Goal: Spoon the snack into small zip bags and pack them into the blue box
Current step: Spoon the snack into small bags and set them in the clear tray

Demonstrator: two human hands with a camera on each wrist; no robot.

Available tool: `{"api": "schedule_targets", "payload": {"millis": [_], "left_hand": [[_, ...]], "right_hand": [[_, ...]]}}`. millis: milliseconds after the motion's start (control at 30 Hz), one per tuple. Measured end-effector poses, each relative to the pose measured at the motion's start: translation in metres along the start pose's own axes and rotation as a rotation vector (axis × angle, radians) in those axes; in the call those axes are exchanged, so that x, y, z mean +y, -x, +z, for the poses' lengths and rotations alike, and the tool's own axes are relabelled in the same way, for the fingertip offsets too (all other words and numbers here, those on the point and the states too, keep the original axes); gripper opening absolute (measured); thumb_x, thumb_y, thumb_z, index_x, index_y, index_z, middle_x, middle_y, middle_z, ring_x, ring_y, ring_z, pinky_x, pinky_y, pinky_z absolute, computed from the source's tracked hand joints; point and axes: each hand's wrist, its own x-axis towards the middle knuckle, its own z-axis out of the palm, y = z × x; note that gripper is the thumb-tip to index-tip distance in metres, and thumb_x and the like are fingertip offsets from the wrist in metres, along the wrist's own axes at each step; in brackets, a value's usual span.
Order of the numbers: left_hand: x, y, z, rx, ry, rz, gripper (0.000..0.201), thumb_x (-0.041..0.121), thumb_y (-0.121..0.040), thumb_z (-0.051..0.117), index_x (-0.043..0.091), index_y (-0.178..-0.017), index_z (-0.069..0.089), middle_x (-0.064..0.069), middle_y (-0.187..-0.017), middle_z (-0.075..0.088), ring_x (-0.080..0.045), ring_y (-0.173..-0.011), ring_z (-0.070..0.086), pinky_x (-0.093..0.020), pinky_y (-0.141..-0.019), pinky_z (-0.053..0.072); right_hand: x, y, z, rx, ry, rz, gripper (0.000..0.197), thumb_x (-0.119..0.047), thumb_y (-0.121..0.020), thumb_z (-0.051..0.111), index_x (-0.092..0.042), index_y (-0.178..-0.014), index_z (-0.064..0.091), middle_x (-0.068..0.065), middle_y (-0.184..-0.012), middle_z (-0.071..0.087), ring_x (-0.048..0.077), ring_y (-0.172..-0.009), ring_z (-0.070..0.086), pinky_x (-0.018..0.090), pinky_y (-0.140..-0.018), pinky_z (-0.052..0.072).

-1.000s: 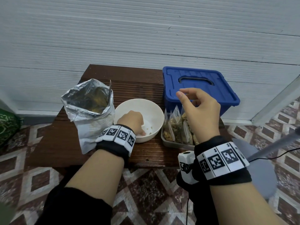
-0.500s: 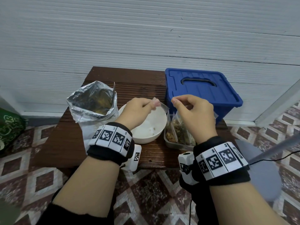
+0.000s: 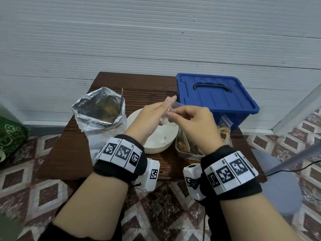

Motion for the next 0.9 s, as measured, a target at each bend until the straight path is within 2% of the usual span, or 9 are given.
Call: {"api": "schedule_targets", "payload": {"millis": [100,167,233,300,400,500,600,700,900], "left_hand": [[0.001,0.002,0.002,0.000,-0.001,0.002,0.037,0.047,-0.099,0.041,0.031,-0.123,0.063,0.017,-0.117,0.061,0.016,-0.092,0.049,0.006,-0.059,0.035],[0.000,0.003,0.001,-0.006,-0.030,-0.008,0.039,0.050,-0.099,0.039,0.033,-0.125,0.062,0.012,-0.121,0.064,0.007,-0.103,0.053,-0.005,-0.075,0.041],[0.000,0.003,-0.002,0.012,-0.082,-0.007,0.044,0.057,-0.094,0.042,0.034,-0.127,0.061,0.011,-0.122,0.063,-0.005,-0.112,0.056,-0.024,-0.094,0.045],[-0.001,0.006,-0.009,0.011,-0.154,0.081,0.060,0.060,-0.080,0.054,0.035,-0.135,0.052,0.018,-0.127,0.055,-0.002,-0.119,0.051,-0.027,-0.102,0.042],[-0.001,0.011,-0.019,-0.094,-0.394,0.230,0.093,0.056,-0.058,0.072,0.040,-0.143,0.038,0.029,-0.135,0.039,0.006,-0.127,0.038,-0.018,-0.101,0.033],[-0.007,0.010,-0.025,-0.143,-0.589,0.286,0.111,0.061,-0.049,0.078,0.045,-0.147,0.028,0.026,-0.146,0.033,0.000,-0.138,0.026,-0.028,-0.114,0.023],[-0.011,0.010,-0.026,-0.088,-0.651,0.336,0.103,0.064,-0.052,0.078,0.049,-0.144,0.032,0.024,-0.145,0.040,-0.005,-0.138,0.031,-0.036,-0.116,0.025],[-0.009,0.011,-0.026,-0.004,-0.645,0.371,0.085,0.054,-0.055,0.083,0.047,-0.132,0.050,0.026,-0.130,0.050,-0.002,-0.127,0.038,-0.032,-0.111,0.032],[-0.013,0.012,-0.025,0.078,-0.587,0.435,0.072,0.061,-0.051,0.079,0.040,-0.119,0.062,0.023,-0.115,0.063,0.002,-0.117,0.048,-0.028,-0.106,0.038]], "right_hand": [[-0.002,0.000,0.002,0.011,-0.038,0.043,0.010,-0.025,-0.086,0.068,-0.018,-0.083,0.075,-0.001,-0.075,0.072,0.013,-0.078,0.066,0.025,-0.078,0.051],[-0.002,0.000,0.003,0.016,-0.050,0.058,0.012,-0.024,-0.087,0.067,-0.018,-0.079,0.074,0.001,-0.074,0.072,0.014,-0.076,0.065,0.023,-0.075,0.050],[-0.002,0.000,0.002,0.043,-0.059,0.074,0.013,-0.024,-0.087,0.067,-0.018,-0.077,0.074,-0.001,-0.072,0.072,0.005,-0.069,0.063,0.021,-0.076,0.049],[0.000,-0.001,0.000,0.069,-0.064,0.085,0.013,-0.025,-0.086,0.068,-0.018,-0.077,0.073,-0.004,-0.069,0.071,-0.001,-0.066,0.061,0.022,-0.076,0.048],[0.003,-0.003,-0.004,0.069,-0.055,0.082,0.013,-0.025,-0.086,0.067,-0.020,-0.075,0.072,-0.005,-0.068,0.071,0.004,-0.072,0.065,0.026,-0.080,0.050],[0.003,-0.003,-0.008,0.011,-0.042,0.094,0.014,-0.025,-0.086,0.067,-0.020,-0.074,0.072,-0.006,-0.068,0.071,0.004,-0.073,0.065,0.022,-0.076,0.048],[0.003,-0.002,-0.010,-0.065,0.000,0.105,0.016,-0.025,-0.086,0.067,-0.016,-0.074,0.073,-0.005,-0.070,0.071,0.006,-0.076,0.064,0.022,-0.075,0.046],[0.002,-0.002,-0.011,-0.099,0.011,0.118,0.018,-0.025,-0.086,0.067,-0.014,-0.074,0.073,-0.004,-0.072,0.071,0.007,-0.078,0.063,0.025,-0.077,0.047],[0.004,-0.003,-0.012,-0.084,0.013,0.139,0.020,-0.026,-0.087,0.067,-0.015,-0.071,0.072,-0.004,-0.074,0.070,0.008,-0.079,0.061,0.026,-0.077,0.045]]}}
